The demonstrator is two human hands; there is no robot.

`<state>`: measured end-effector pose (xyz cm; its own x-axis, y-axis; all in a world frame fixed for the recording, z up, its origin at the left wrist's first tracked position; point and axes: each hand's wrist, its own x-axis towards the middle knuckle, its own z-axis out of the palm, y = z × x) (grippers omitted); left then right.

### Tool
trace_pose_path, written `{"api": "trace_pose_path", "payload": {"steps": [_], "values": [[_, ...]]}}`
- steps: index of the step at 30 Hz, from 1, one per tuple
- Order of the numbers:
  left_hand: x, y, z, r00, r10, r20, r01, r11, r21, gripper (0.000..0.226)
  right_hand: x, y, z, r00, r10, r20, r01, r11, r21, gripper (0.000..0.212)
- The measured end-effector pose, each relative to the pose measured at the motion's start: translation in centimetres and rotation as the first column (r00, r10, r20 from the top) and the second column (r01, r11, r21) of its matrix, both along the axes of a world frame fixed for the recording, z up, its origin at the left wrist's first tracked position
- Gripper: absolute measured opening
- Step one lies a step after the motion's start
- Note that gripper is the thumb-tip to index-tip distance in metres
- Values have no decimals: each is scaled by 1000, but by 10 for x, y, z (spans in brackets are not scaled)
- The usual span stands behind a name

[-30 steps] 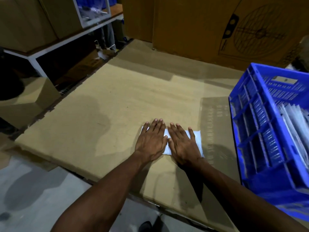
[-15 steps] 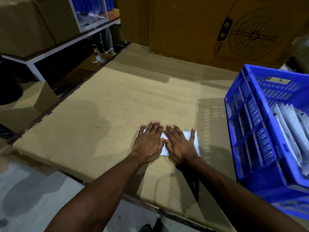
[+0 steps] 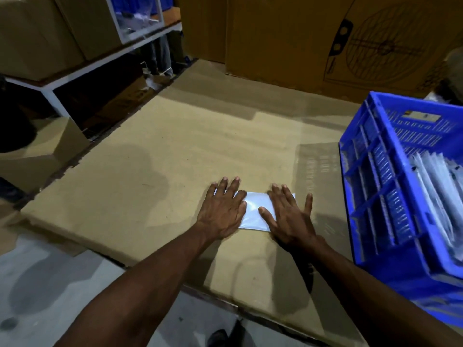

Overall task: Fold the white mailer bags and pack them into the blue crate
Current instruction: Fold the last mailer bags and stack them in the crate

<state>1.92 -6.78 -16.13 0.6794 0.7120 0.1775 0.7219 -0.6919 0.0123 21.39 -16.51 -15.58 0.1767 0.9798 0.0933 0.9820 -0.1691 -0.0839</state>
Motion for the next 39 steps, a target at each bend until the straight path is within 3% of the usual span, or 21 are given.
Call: {"api": "trace_pose_path", "payload": {"steps": [12, 18, 22, 26, 35, 39], "values": [[-30, -6, 2, 989, 129, 70, -113, 972, -207, 73, 5, -6, 5, 993, -58, -104, 52, 997, -58, 84], [-27, -8, 5, 993, 118, 7, -114, 971, -210, 70, 2, -2, 12, 987, -84, -138, 55, 978, -201, 76], [-26, -8, 6, 993, 120, -16, -120, 969, -216, 71, -21, 22, 28, 994, -100, -48, 93, 987, -131, 73], [-25, -6, 6, 991, 121, -47, -129, 969, -213, 72, -40, 59, 40, 992, -11, -125, -8, 989, -145, 68], [-25, -5, 4, 993, 109, -44, -116, 971, -208, 74, -36, 66, 3, 994, -46, -104, 32, 991, -132, 77], [-24, -5, 8, 992, 116, -53, -125, 969, -215, 74, -36, 66, 4, 994, -51, -96, 39, 991, -127, 66]]}}
